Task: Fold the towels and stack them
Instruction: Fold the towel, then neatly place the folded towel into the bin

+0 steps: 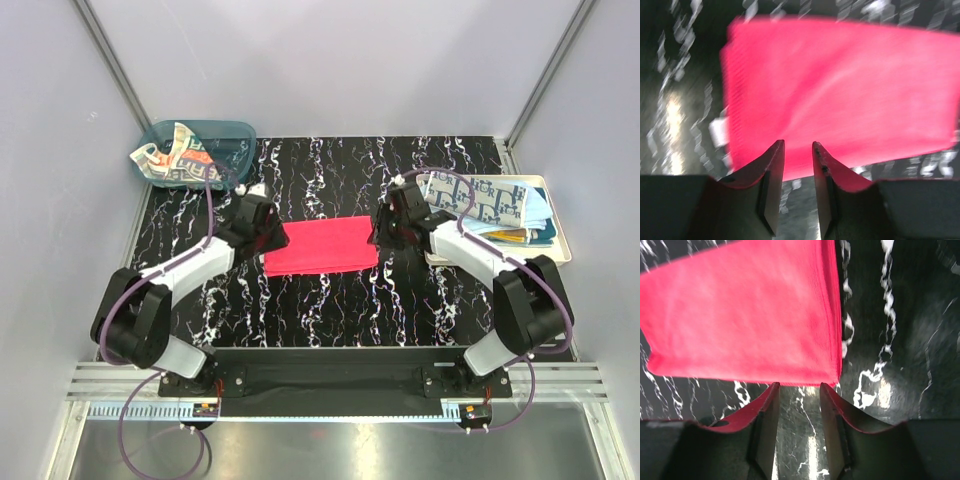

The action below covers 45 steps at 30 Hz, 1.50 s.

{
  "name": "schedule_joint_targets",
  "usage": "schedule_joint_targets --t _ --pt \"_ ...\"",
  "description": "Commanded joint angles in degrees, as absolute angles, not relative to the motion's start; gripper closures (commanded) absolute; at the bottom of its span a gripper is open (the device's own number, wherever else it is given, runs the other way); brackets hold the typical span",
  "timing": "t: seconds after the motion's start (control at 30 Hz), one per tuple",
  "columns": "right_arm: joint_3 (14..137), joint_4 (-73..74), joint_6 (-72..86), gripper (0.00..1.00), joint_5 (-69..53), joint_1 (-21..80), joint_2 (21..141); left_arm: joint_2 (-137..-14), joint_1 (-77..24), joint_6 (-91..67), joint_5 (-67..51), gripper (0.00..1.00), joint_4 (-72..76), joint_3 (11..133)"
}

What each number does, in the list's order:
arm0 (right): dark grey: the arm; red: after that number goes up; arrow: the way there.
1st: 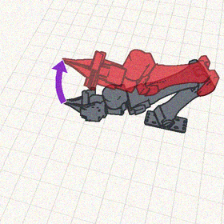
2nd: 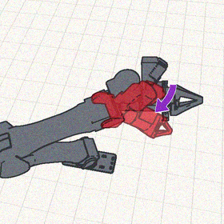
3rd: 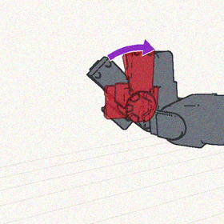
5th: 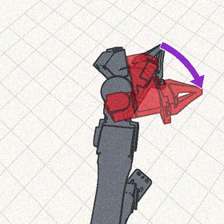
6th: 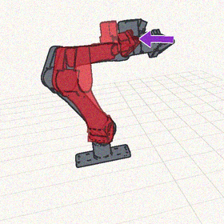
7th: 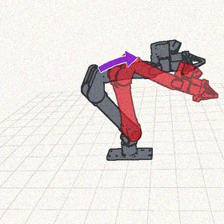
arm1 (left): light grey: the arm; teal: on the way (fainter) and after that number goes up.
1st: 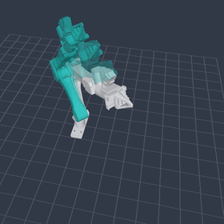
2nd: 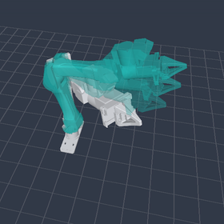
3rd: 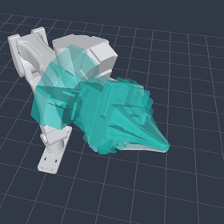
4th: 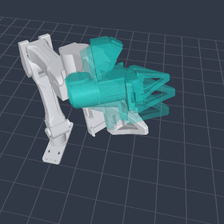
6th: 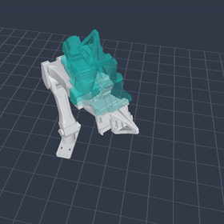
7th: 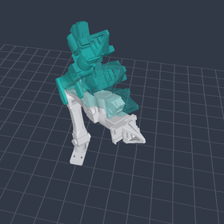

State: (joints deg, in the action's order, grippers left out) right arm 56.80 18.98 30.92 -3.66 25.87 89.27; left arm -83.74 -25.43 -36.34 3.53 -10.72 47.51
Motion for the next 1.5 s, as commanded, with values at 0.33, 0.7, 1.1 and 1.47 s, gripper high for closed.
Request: schedule_joint_targets --t 0.33,0.7,1.1,1.47 --pt "69.96 18.55 25.23 0.44 -1.30 22.94 102.91 -98.17 -36.81 -39.46 1.32 0.68 -4.14 58.10" --pt "66.54 13.45 24.78 0.30 -5.27 22.85 107.14 -100.55 -41.57 -40.08 1.85 0.69 -2.20 54.67" --pt "66.27 15.72 24.17 0.39 -0.45 26.09 109.69 -100.46 -41.84 -39.46 2.29 0.70 -3.78 55.11" --pt "66.53 20.13 23.55 0.43 6.59 30.94 110.04 -99.32 -42.01 -39.55 2.28 0.70 -5.19 55.63"
